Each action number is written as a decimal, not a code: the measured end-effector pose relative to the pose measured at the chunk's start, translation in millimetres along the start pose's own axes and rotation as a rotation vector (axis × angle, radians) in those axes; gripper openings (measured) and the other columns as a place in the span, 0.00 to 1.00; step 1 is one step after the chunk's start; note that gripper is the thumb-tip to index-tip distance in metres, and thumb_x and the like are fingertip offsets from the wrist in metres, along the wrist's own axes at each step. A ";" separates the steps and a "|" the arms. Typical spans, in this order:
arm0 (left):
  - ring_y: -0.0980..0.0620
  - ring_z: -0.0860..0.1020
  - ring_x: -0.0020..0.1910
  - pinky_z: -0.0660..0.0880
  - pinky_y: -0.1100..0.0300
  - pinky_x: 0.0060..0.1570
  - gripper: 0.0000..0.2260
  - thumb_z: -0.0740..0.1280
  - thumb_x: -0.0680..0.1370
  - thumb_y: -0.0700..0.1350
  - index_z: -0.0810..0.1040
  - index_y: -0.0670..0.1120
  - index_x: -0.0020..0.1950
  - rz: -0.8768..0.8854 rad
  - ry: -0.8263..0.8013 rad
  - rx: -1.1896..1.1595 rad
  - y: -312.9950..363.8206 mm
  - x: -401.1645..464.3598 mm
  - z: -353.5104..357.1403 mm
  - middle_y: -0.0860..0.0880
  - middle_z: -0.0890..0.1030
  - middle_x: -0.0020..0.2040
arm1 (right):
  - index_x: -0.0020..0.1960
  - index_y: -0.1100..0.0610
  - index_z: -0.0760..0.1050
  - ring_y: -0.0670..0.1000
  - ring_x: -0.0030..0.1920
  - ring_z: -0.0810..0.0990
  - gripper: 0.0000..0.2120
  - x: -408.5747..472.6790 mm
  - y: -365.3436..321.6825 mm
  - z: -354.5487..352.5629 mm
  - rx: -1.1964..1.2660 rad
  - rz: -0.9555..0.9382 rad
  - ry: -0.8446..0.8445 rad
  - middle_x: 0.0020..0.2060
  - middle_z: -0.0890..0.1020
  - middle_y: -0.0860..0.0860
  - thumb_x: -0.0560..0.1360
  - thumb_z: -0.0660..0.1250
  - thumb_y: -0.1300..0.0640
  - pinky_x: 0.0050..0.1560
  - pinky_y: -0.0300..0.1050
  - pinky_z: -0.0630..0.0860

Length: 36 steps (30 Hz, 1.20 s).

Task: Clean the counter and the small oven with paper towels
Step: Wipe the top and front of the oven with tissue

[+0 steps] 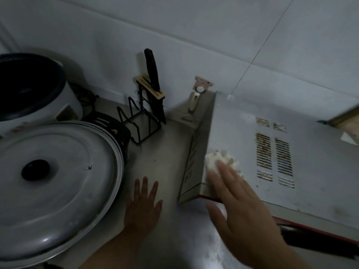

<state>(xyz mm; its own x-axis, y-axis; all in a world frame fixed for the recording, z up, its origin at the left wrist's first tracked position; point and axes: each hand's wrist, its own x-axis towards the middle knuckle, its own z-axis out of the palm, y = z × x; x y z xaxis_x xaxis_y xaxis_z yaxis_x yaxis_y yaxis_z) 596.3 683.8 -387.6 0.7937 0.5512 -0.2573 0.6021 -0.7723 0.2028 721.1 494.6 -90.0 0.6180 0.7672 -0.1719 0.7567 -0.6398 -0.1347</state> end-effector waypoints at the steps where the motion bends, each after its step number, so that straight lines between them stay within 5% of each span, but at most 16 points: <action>1: 0.40 0.47 0.81 0.52 0.33 0.74 0.30 0.50 0.80 0.63 0.56 0.56 0.81 -0.002 0.017 0.013 -0.3 0.5 1.4 0.45 0.53 0.82 | 0.79 0.50 0.59 0.52 0.78 0.57 0.32 -3.1 1.8 1.8 0.004 -0.006 -0.011 0.79 0.58 0.50 0.80 0.45 0.35 0.74 0.48 0.57; 3: 0.40 0.49 0.81 0.55 0.33 0.73 0.29 0.53 0.80 0.62 0.59 0.55 0.81 -0.006 0.037 0.021 -1.0 1.4 2.5 0.45 0.54 0.82 | 0.78 0.49 0.61 0.52 0.77 0.60 0.31 -0.2 3.1 -1.1 -0.020 -0.022 -0.013 0.78 0.60 0.49 0.80 0.46 0.35 0.76 0.47 0.58; 7: 0.40 0.51 0.81 0.56 0.33 0.73 0.30 0.54 0.79 0.61 0.61 0.55 0.80 -0.014 0.042 0.010 -2.5 1.9 3.6 0.45 0.56 0.81 | 0.80 0.41 0.48 0.45 0.78 0.45 0.35 36.8 6.8 -24.0 -0.021 -0.017 -0.058 0.79 0.45 0.43 0.76 0.36 0.32 0.73 0.41 0.41; 11: 0.40 0.54 0.80 0.54 0.33 0.73 0.30 0.45 0.80 0.62 0.60 0.55 0.80 0.006 0.058 0.021 -3.5 0.5 4.3 0.44 0.58 0.81 | 0.80 0.46 0.51 0.52 0.78 0.54 0.30 108.5 30.6 -43.7 -0.066 0.041 0.033 0.80 0.51 0.50 0.81 0.44 0.37 0.74 0.44 0.52; 14: 0.40 0.55 0.80 0.55 0.34 0.73 0.28 0.51 0.80 0.60 0.62 0.55 0.80 -0.002 0.089 0.014 -2.7 1.0 5.6 0.45 0.59 0.81 | 0.77 0.51 0.59 0.57 0.75 0.62 0.25 166.2 50.9 -55.3 -0.066 0.057 0.027 0.78 0.58 0.54 0.83 0.49 0.43 0.70 0.50 0.64; 18: 0.41 0.55 0.80 0.56 0.34 0.72 0.30 0.56 0.78 0.60 0.63 0.55 0.79 0.006 0.119 0.015 -2.2 1.1 7.5 0.45 0.59 0.81 | 0.75 0.55 0.64 0.57 0.75 0.60 0.22 200.8 56.4 -69.3 -0.097 0.063 -0.006 0.76 0.61 0.58 0.85 0.49 0.48 0.69 0.51 0.62; 24: 0.41 0.54 0.80 0.55 0.34 0.72 0.31 0.57 0.76 0.61 0.63 0.56 0.79 -0.005 0.116 0.009 -2.5 2.4 10.9 0.46 0.58 0.81 | 0.79 0.51 0.56 0.56 0.77 0.59 0.28 156.2 46.0 -51.5 -0.054 0.076 0.054 0.79 0.56 0.53 0.82 0.50 0.40 0.72 0.49 0.60; 31: 0.40 0.55 0.80 0.55 0.33 0.72 0.30 0.56 0.78 0.60 0.63 0.54 0.79 0.019 0.156 -0.003 -2.9 -0.9 7.4 0.45 0.59 0.80 | 0.80 0.41 0.44 0.43 0.77 0.43 0.36 41.1 10.0 -27.0 -0.073 -0.007 -0.090 0.79 0.43 0.41 0.75 0.36 0.29 0.73 0.40 0.41; 36: 0.41 0.54 0.80 0.53 0.34 0.73 0.30 0.55 0.78 0.61 0.61 0.55 0.80 0.014 0.121 -0.028 -2.4 -0.6 6.9 0.45 0.57 0.81 | 0.79 0.41 0.48 0.51 0.75 0.63 0.32 94.1 18.6 -42.0 -0.133 0.023 -0.024 0.79 0.51 0.44 0.77 0.36 0.32 0.68 0.50 0.67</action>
<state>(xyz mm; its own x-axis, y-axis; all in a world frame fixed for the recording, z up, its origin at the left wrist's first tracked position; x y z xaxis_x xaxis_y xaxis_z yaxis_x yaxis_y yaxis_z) 593.7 683.2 -394.5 0.8056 0.5760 -0.1387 0.5918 -0.7718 0.2325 802.3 556.8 -67.7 0.6312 0.7501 -0.1971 0.7651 -0.6440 -0.0007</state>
